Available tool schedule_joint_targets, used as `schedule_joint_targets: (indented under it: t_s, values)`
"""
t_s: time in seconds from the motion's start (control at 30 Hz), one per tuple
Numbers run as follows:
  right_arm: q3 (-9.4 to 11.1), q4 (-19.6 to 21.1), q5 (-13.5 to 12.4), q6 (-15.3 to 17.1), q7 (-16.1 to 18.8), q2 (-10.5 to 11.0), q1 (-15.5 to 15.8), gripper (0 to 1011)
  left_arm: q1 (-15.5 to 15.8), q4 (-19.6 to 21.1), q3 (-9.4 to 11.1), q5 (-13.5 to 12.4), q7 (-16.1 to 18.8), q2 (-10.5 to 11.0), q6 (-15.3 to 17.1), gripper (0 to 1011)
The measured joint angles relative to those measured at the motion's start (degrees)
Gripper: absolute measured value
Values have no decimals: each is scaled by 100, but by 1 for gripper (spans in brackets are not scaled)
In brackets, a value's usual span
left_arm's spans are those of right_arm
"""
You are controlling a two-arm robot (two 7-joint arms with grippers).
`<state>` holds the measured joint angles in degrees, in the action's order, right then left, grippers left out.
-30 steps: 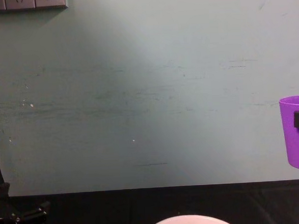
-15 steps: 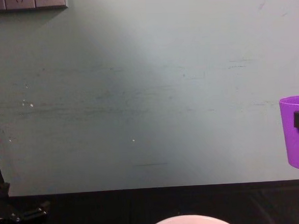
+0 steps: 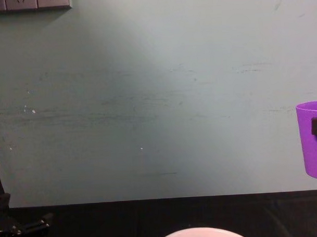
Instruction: Pick up the cup and pour the mung beans from the cup into the bowl.
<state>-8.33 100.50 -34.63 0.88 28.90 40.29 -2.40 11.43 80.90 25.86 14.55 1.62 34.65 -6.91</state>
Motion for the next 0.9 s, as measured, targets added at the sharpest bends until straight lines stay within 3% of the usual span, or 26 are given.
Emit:
schedule_joint_targets:
  t_s: [0.2,0.43,0.6,0.8,0.83,0.9]
  values:
    - [-208,-169,4,109,83,-39,-340,726,0,0,0,0,0,0,0,1000]
    - [-660,-452,206,327,87,-191,-933,726,0,0,0,0,0,0,0,1000]
    - [-946,-540,636,332,42,-191,-1161,726,0,0,0,0,0,0,0,1000]
    - [-1262,-547,1419,148,-40,-135,-1302,726,0,0,0,0,0,0,0,1000]
    - [-1341,-513,1668,63,-89,-112,-1309,726,0,0,0,0,0,0,0,1000]
    - [-1405,-481,1930,-24,-159,-91,-1309,726,0,0,0,0,0,0,0,1000]
